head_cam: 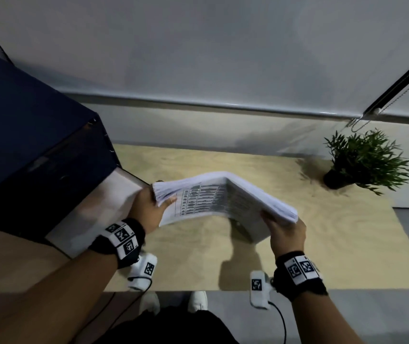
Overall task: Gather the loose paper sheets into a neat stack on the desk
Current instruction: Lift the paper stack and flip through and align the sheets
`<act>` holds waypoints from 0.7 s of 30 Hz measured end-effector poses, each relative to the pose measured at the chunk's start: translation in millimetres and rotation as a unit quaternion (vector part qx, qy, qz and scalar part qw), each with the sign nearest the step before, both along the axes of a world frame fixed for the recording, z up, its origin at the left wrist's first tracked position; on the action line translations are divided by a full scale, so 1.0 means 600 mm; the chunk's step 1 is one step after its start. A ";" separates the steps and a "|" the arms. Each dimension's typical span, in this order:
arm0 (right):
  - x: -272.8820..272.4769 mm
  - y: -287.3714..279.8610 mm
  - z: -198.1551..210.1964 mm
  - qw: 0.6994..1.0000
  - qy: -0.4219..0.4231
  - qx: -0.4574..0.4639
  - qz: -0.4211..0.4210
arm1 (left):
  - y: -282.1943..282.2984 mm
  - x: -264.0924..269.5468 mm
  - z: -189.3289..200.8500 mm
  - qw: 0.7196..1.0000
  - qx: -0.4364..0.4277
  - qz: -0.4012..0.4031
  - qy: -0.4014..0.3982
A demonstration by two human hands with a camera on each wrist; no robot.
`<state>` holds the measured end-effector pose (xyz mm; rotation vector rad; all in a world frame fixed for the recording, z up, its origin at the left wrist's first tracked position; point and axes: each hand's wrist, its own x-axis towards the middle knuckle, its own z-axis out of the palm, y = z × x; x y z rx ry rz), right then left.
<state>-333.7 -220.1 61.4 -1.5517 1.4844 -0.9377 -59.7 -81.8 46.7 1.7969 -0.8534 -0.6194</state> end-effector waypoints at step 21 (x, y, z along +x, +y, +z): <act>-0.008 -0.035 0.060 0.905 0.303 -0.247 0.169 | -0.030 0.068 0.076 0.905 0.006 -0.169 -0.391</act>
